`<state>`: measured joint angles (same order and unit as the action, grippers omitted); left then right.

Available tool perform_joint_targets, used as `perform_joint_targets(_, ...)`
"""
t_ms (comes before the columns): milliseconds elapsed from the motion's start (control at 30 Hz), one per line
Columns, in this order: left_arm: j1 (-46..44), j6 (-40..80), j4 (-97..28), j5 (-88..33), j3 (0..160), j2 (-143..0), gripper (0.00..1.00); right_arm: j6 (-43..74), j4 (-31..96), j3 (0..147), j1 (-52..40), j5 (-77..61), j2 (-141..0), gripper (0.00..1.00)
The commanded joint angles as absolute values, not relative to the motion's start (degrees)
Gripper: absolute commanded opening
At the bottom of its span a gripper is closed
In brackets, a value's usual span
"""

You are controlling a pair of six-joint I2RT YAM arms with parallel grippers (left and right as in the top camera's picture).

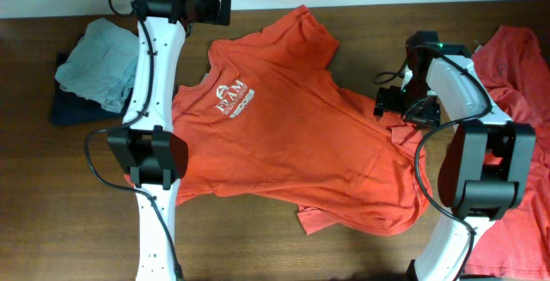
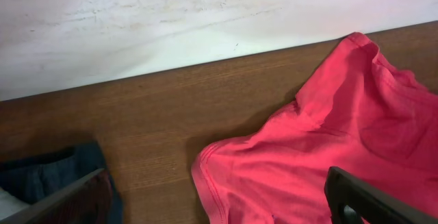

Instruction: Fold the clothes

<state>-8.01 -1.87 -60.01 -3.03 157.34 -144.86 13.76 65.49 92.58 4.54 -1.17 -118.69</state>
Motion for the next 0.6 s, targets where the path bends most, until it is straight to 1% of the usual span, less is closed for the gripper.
perform_joint_targets(0,-7.84,-1.26,-59.90,-3.64,157.53,-144.29,0.99,16.03,64.60,92.03,4.56,1.98,-119.66,0.94)
perform_joint_targets(233,-7.84,-1.26,-59.90,-3.64,157.53,-144.29,0.99,17.30,61.67,90.54,4.56,3.57,-119.68,0.85)
perform_joint_targets(333,-7.84,-1.26,-59.90,-3.64,157.53,-144.29,0.99,18.06,60.88,89.23,4.51,3.51,-119.68,0.78)
perform_joint_targets(367,-7.84,-1.26,-59.90,-3.64,157.53,-144.29,0.99,18.65,60.58,88.62,4.51,3.51,-119.68,0.74)
perform_joint_targets(567,-7.84,-1.26,-59.90,-3.64,157.53,-144.29,0.99,20.47,58.61,86.39,4.56,3.68,-119.68,0.67)
